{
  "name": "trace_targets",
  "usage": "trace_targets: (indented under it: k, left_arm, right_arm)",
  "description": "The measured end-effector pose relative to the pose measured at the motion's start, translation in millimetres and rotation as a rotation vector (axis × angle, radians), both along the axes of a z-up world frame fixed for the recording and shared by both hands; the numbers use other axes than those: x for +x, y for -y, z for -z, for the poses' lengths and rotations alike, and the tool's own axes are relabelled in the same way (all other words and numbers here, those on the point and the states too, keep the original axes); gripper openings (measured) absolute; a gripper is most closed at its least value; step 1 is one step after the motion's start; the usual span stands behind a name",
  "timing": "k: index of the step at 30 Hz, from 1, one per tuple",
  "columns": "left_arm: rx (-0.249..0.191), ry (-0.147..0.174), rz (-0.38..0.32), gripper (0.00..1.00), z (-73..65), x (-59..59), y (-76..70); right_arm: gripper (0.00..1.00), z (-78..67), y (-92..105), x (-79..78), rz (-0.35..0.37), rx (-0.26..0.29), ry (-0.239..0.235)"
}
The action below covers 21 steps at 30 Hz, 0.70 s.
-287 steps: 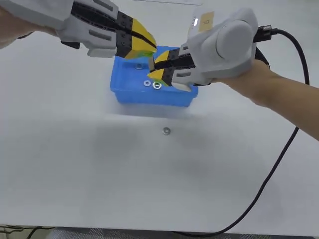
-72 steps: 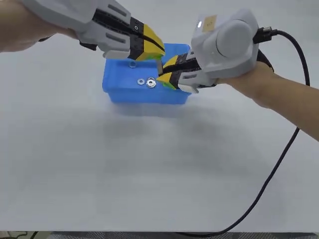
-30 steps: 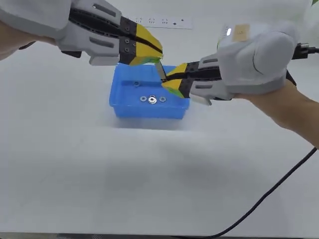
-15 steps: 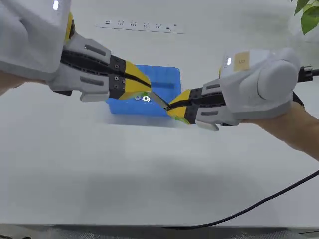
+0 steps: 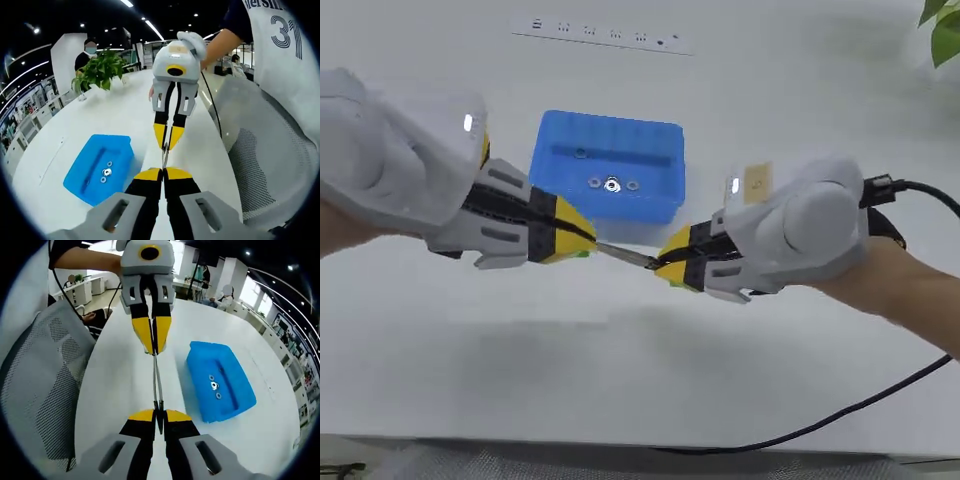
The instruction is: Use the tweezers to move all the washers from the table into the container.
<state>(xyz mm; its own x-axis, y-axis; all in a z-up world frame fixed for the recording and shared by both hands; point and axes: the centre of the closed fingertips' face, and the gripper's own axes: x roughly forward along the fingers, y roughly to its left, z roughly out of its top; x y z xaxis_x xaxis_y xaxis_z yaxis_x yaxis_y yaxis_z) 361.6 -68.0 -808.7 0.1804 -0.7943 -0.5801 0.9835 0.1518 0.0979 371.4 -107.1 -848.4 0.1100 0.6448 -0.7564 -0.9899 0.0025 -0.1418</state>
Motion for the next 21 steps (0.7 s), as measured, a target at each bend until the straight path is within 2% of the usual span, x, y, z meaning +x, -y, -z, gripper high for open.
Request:
trace_targets:
  k: [1, 3, 4, 5, 7, 9, 14, 18, 20, 21]
  left_arm:
    - [0.064, 0.001, -0.013, 0.06, 14.7, 4.3, -4.7]
    - [0.125, -0.007, 0.009, 0.05, 30.4, 4.0, -6.4]
    - [0.155, 0.009, 0.004, 0.05, 35.4, 8.0, -8.7]
    - [0.161, -0.008, 0.006, 0.05, 40.9, 8.1, -7.8]
    - [0.164, 0.001, 0.005, 0.05, 44.6, 11.3, -7.0]
    - [0.161, -0.017, -0.003, 0.05, 48.5, 14.5, -7.3]
    - [0.183, -0.029, -0.025, 0.05, 59.2, 25.6, -13.2]
    - [0.194, -0.043, -0.032, 0.05, 66.2, 27.6, -14.9]
    - [0.221, -0.023, -0.031, 0.05, 71.6, 29.2, -16.3]
    - [0.234, -0.029, -0.026, 0.05, 74.2, 28.1, -17.2]
  right_arm:
    - [0.07, 7.7, -0.6, 3.0, 0.002, -0.009, -0.004]
    - [0.07, 14.4, -1.0, 6.1, 0.004, -0.021, -0.015]
    - [0.07, 15.7, -1.5, 7.1, 0.003, -0.023, -0.016]
    - [0.07, 17.3, -2.0, 9.0, 0.005, -0.032, -0.017]
    - [0.07, 21.7, -1.2, 10.9, -0.007, -0.056, -0.009]
    - [0.07, 27.7, -0.9, 13.5, -0.019, -0.080, 0.000]
    - [0.07, 33.4, -3.8, 22.5, 0.005, -0.072, -0.014]
    - [0.07, 38.5, -5.5, 25.8, -0.004, -0.079, -0.011]
    - [0.07, 40.2, -6.2, 25.7, -0.006, -0.081, -0.008]
    - [0.07, 40.3, -6.9, 25.7, -0.006, -0.078, -0.009]
